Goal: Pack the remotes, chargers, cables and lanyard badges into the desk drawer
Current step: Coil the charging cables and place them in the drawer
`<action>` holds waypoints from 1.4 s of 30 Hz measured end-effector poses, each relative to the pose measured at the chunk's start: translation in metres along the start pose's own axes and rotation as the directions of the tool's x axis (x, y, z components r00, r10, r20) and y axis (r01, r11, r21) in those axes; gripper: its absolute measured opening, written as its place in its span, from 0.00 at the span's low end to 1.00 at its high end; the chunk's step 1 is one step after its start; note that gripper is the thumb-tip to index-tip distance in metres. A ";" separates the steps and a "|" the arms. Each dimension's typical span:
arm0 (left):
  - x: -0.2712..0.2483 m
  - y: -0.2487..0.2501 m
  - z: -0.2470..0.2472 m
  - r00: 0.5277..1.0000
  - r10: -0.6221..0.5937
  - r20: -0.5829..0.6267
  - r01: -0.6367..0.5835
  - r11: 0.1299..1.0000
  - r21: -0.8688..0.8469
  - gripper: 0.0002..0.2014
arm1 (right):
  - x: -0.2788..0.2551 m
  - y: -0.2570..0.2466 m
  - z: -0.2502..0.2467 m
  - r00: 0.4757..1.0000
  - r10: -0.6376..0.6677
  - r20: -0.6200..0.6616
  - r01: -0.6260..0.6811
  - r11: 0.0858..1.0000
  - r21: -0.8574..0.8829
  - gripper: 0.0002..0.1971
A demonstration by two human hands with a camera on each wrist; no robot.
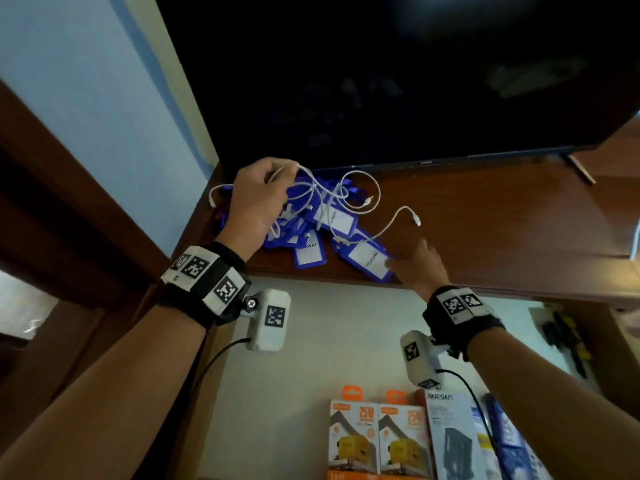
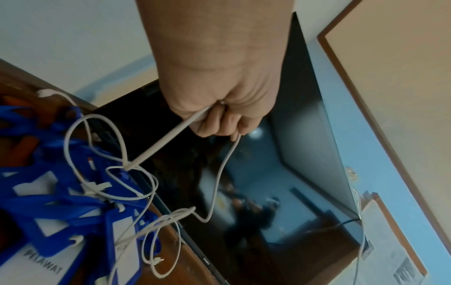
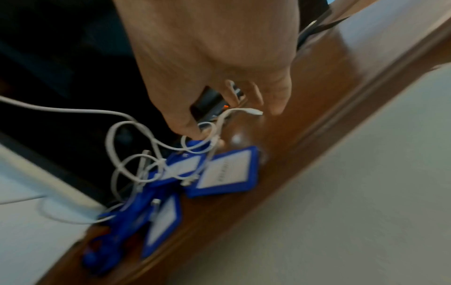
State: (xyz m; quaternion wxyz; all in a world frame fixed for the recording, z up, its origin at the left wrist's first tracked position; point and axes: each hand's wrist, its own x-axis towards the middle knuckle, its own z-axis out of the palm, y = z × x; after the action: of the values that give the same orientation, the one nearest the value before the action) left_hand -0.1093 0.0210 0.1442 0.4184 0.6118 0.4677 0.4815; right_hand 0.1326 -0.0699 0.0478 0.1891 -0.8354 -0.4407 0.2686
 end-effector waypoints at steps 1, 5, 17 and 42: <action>-0.002 0.006 0.003 1.000 0.023 0.007 -0.023 1.000 -0.004 0.06 | -0.002 -0.014 -0.002 0.994 -0.086 -0.062 0.091 0.993 0.073 0.37; -0.005 0.028 0.018 0.995 0.091 0.047 -0.095 0.993 0.076 0.08 | -0.007 -0.072 -0.016 0.878 -0.445 -0.180 0.479 0.800 0.361 0.44; 0.000 -0.009 -0.015 0.949 0.027 0.313 -0.215 0.783 0.584 0.07 | 0.048 -0.106 -0.079 0.873 -0.349 -0.340 0.430 0.881 0.198 0.15; 0.064 -0.005 -0.011 0.976 -0.210 -0.050 0.215 0.963 0.164 0.18 | 0.032 0.004 -0.171 0.910 0.000 -0.415 0.234 0.826 0.513 0.17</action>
State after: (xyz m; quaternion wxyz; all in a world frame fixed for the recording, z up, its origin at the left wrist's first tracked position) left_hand -0.1147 0.0856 0.1538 0.4068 0.5835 0.5764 0.4022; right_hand 0.2555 -0.0588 0.1704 0.5240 -0.7522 -0.3479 0.1965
